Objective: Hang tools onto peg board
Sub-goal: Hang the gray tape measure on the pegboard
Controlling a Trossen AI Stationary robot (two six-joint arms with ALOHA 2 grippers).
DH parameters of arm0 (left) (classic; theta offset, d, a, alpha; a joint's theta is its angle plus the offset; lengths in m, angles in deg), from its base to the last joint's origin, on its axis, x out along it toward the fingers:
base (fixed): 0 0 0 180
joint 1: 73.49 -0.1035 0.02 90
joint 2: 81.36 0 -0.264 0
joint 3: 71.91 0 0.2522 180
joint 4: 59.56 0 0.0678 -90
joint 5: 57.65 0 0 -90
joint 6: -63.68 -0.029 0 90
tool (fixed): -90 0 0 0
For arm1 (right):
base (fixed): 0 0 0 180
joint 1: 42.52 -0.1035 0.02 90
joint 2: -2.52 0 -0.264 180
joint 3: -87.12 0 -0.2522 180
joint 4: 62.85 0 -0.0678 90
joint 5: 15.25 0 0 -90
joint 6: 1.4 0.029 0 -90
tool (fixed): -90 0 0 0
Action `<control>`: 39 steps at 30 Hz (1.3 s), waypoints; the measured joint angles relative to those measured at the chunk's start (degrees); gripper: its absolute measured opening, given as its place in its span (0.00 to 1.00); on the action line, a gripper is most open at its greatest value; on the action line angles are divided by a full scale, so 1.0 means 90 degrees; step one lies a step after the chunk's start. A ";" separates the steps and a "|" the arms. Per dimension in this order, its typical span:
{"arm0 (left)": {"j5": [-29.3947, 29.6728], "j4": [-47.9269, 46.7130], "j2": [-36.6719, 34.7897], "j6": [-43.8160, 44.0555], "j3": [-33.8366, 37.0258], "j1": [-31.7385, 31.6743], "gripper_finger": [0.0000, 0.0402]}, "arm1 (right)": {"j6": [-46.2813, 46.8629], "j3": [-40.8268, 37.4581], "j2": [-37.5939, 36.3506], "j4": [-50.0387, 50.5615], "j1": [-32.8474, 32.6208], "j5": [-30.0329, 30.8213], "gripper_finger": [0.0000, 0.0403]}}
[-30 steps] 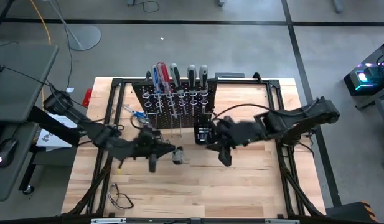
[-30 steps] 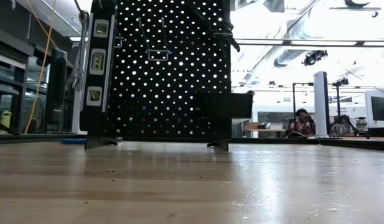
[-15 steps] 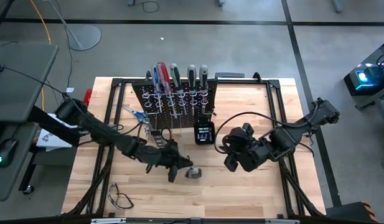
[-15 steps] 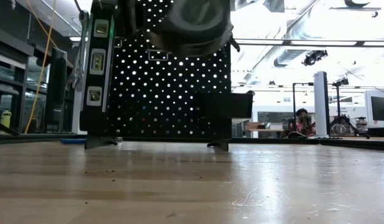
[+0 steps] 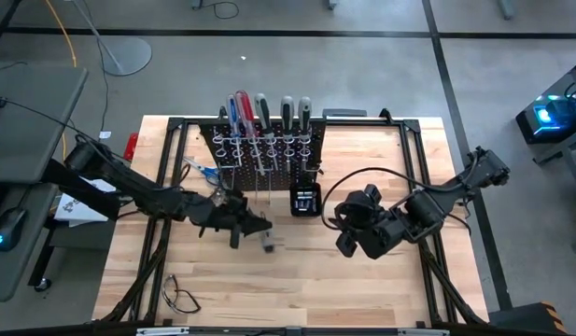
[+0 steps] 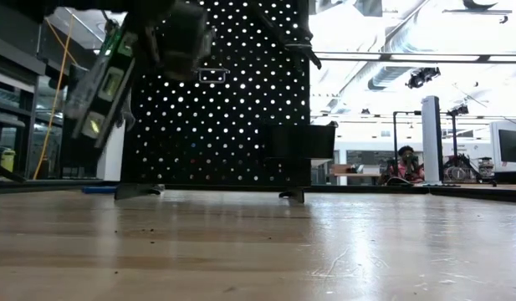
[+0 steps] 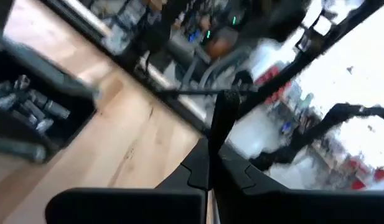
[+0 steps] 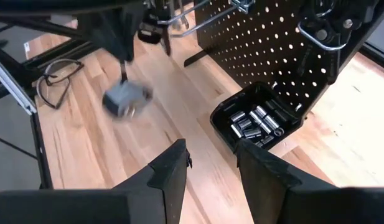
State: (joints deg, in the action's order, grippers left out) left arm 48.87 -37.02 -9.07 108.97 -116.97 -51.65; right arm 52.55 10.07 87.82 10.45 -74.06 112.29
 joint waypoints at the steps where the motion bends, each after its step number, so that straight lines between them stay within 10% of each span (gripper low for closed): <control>1: -0.0094 -0.0116 0.0038 -0.0039 -0.0042 -0.0016 0.00 | 0.0003 0.0000 0.0000 -0.0030 0.0003 -0.0002 0.33; 21: 0.0895 -0.1483 0.0102 0.0343 -0.0412 -0.0146 0.00 | 0.0291 0.0000 0.0002 -0.0081 0.0006 0.0216 0.33; 39: 0.0436 -0.1803 0.0104 -0.0107 -0.0509 -0.0574 0.00 | 0.0358 0.0000 0.0002 -0.0263 0.0047 0.0215 0.33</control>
State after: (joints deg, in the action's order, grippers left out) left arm 52.80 -53.25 -8.13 108.00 -121.55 -56.82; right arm 55.78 10.07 87.84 8.08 -73.63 114.22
